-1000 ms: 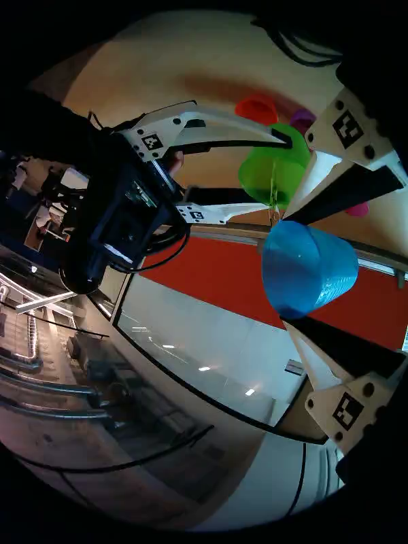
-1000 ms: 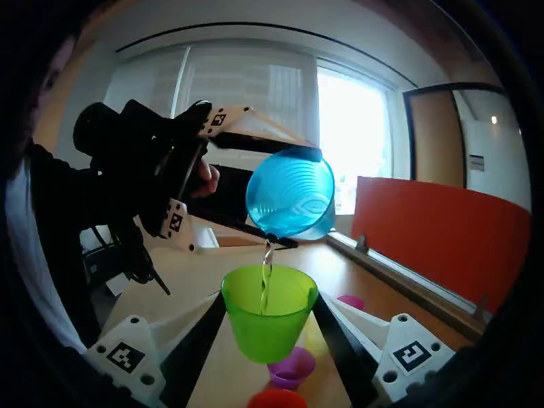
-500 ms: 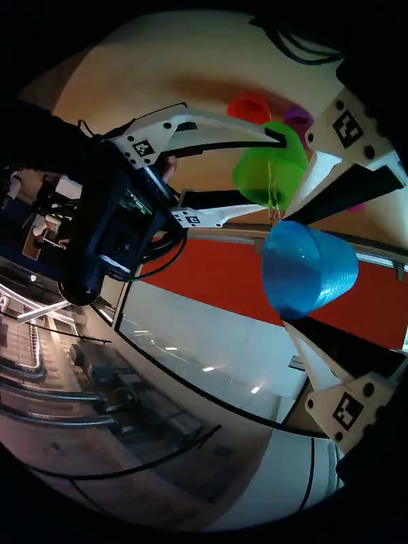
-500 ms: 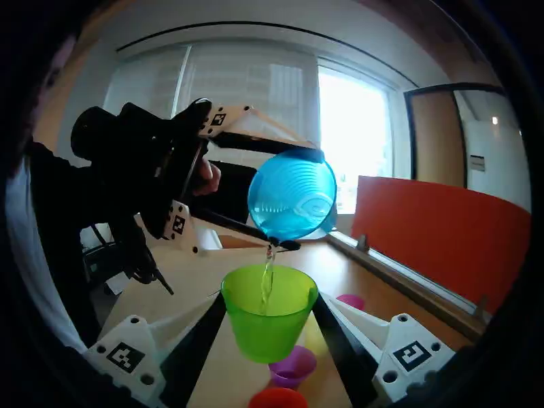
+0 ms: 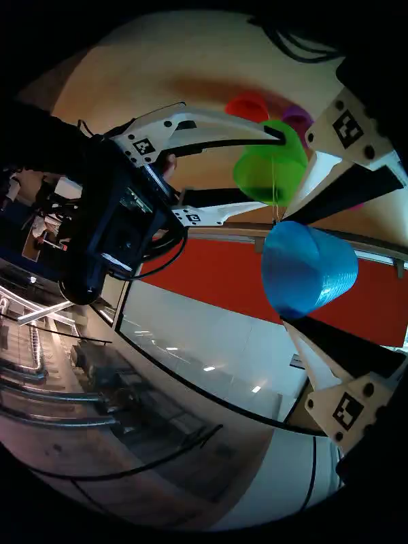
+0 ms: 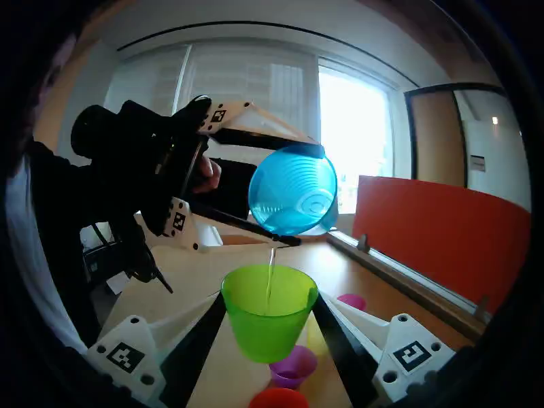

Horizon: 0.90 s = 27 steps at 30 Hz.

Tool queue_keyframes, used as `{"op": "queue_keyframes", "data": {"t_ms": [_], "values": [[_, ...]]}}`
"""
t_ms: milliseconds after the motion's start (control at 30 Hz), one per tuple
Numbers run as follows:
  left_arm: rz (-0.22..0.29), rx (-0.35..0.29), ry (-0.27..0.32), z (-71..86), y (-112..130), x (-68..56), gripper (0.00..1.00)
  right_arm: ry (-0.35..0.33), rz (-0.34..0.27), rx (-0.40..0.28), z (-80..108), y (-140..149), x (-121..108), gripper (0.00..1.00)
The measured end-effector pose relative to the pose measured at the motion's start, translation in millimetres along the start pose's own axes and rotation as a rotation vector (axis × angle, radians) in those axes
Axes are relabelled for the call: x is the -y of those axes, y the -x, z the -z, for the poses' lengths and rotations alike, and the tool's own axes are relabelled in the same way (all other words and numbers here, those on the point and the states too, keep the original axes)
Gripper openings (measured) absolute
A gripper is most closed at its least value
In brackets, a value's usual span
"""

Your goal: Pour water

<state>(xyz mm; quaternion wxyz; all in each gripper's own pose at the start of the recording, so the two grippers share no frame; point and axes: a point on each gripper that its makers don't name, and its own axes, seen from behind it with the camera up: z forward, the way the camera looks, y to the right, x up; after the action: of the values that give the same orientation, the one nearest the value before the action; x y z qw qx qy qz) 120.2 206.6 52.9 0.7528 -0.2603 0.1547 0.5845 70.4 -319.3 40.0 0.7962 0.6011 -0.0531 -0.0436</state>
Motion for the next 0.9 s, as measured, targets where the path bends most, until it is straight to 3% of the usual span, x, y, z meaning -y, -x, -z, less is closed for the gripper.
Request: {"op": "queue_keyframes", "data": {"t_ms": [900], "values": [[-0.068, 0.001, -0.004, 1.4, -0.6, 4.4, 0.89, 0.001, 0.007, -0.006, 1.3, -1.6, 0.5, 0.92]]}}
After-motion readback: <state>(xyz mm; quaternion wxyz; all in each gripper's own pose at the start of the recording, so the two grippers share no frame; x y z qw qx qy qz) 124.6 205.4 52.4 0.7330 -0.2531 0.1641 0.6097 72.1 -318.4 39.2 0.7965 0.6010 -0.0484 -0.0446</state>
